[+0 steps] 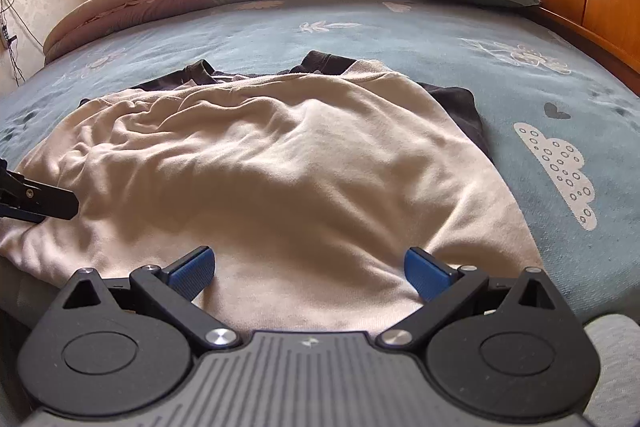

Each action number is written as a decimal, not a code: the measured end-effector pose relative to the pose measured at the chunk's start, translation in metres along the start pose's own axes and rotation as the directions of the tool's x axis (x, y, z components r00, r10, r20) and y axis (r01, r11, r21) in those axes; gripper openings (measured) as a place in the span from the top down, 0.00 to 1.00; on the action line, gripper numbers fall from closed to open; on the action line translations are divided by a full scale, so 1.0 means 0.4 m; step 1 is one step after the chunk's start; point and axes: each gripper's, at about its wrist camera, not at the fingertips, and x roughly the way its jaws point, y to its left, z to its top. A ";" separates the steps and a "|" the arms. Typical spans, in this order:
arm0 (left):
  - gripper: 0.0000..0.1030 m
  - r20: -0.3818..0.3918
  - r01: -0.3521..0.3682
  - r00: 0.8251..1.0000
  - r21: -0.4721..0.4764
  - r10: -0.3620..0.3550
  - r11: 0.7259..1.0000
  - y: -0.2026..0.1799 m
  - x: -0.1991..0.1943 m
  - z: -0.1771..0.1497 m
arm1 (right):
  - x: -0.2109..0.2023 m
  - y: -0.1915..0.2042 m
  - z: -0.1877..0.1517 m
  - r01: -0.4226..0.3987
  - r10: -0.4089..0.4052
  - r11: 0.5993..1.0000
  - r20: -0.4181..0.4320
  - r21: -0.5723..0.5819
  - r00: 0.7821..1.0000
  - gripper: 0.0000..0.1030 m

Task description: Fold clothes

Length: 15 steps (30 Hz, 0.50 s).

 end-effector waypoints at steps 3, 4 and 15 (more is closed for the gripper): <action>0.03 0.009 0.022 1.000 -0.031 -0.021 0.999 0.014 -0.004 -0.001 | 0.000 0.002 0.002 0.001 -0.002 1.000 -0.021 -0.019 1.000 0.00; 0.03 0.012 0.025 1.000 -0.040 -0.025 0.999 0.016 -0.005 -0.002 | 0.002 0.001 0.006 0.000 0.000 1.000 -0.029 -0.016 1.000 0.00; 0.01 0.001 -0.003 1.000 -0.015 0.003 1.000 0.002 -0.001 -0.007 | 0.010 -0.006 0.021 0.009 -0.007 0.998 -0.032 0.064 0.999 0.00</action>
